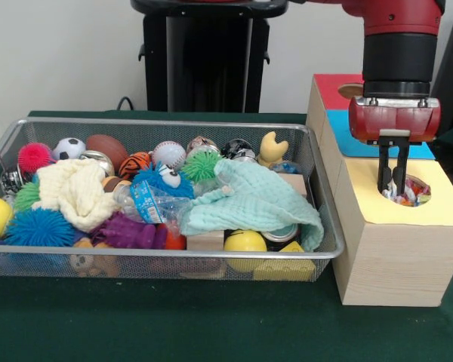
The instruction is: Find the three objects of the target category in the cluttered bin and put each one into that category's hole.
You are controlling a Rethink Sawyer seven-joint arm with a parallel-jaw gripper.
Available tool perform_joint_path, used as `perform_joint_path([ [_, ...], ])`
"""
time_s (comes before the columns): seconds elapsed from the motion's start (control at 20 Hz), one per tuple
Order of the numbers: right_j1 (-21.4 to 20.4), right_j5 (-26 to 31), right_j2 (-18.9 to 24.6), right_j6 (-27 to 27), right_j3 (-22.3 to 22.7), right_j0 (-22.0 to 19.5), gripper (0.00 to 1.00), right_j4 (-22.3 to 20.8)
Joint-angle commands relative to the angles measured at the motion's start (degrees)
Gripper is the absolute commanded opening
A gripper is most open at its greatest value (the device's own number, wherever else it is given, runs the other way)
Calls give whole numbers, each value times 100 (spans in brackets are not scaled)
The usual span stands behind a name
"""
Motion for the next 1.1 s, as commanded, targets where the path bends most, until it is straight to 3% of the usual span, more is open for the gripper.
perform_joint_path([
  [0.05, 230, 830, 215, 336, 557, -326, 0, -328],
  [1.1, 797, 276, 74, 540, 255, -117, 0, -251],
])
